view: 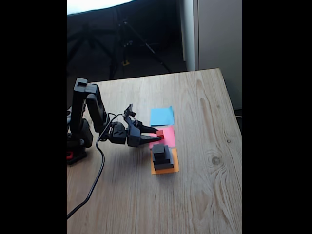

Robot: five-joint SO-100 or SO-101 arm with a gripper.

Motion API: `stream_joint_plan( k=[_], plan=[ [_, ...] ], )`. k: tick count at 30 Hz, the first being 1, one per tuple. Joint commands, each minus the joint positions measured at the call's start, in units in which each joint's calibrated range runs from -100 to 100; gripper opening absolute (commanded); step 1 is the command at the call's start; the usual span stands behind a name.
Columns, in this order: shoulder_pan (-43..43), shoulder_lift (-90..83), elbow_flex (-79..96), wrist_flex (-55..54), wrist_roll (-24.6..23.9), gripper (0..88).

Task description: Tower of hanoi

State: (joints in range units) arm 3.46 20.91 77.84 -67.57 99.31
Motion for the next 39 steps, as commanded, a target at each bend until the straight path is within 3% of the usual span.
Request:
stream_joint_plan(
  k=[1,23,33,36,39],
  plan=[
    [-0.3,0.6,-0.4,-1.8,0.7,1.5],
    [-1.3,-2.9,-0.3,1.2,0.7,21.8],
    [-1.0,-27.9,0.1,26.4,0.7,23.5],
    [-1.2,-38.4,-1.5,39.6,0.0,21.6],
    [-1.6,-48.2,-6.1,56.8,-3.0,14.3]
  ],
)
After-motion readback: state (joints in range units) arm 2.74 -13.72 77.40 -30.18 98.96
